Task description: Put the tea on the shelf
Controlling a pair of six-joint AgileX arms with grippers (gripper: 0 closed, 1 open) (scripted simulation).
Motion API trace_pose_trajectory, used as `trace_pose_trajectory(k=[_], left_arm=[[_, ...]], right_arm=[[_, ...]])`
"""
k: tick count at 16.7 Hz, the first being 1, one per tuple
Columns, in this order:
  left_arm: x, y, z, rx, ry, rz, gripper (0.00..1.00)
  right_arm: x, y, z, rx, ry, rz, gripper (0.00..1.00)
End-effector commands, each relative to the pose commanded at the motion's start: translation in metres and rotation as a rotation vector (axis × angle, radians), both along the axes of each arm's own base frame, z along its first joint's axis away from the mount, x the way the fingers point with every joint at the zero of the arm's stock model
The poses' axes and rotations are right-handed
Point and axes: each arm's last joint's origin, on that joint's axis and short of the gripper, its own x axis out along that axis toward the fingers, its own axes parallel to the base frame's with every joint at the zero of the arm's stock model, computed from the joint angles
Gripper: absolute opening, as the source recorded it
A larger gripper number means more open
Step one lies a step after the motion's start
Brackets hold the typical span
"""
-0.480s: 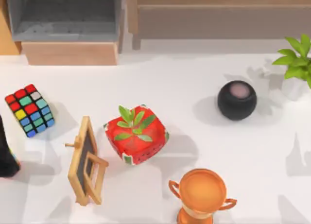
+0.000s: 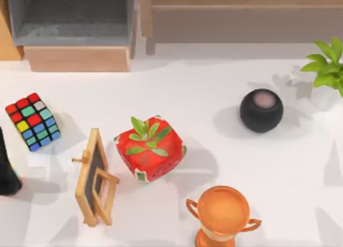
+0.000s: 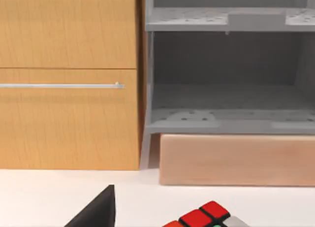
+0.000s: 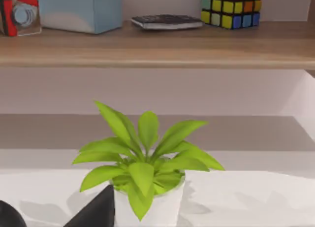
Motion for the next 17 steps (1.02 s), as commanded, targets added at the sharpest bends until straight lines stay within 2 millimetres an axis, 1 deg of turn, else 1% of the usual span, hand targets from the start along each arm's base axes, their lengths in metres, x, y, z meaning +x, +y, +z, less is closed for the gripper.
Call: trace_pose_trajectory(k=[3,6,8,12,14,17], left_arm=[[0.0,0.0,0.0,0.0,0.0,0.0,1.0],[0.0,0.0,0.0,0.0,0.0,0.0,1.0],[0.0,0.0,0.0,0.0,0.0,0.0,1.0],[0.0,0.0,0.0,0.0,0.0,0.0,1.0],[0.0,0.0,0.0,0.0,0.0,0.0,1.0],[0.0,0.0,0.0,0.0,0.0,0.0,1.0]], right_arm=[[0.012,-0.021,0.0,0.003,0.051,-0.014,1.0],[0.024,-0.05,-0.005,0.014,0.104,-0.025,1.0],[0.03,-0.07,-0.014,0.026,0.137,-0.026,1.0],[0.035,-0.106,-0.041,0.047,0.187,-0.025,1.0],[0.035,-0.118,-0.052,0.04,0.193,-0.024,1.0],[0.035,-0.128,-0.062,0.015,0.187,-0.016,1.0]])
